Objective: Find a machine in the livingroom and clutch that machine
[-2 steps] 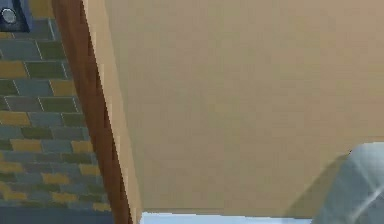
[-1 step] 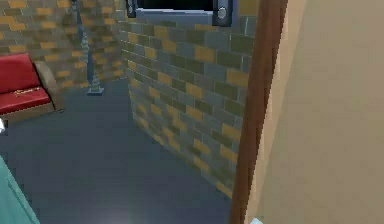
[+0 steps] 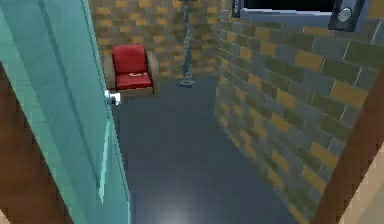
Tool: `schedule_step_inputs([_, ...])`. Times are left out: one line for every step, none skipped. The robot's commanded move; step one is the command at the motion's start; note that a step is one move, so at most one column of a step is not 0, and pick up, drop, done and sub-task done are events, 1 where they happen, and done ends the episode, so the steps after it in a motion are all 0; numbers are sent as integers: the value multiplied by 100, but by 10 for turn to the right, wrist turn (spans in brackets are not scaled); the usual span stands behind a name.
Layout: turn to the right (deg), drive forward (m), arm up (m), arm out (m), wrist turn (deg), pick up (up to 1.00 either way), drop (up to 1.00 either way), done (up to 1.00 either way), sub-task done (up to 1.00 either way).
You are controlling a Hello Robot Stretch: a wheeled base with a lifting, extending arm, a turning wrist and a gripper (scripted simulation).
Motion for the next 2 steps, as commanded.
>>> schedule_step_inputs([0, 95, 0, 0, 0, 0, 0, 0, 0])
schedule_step_inputs([-150, 0, 0, 0, 0, 0, 0, 0, 0])
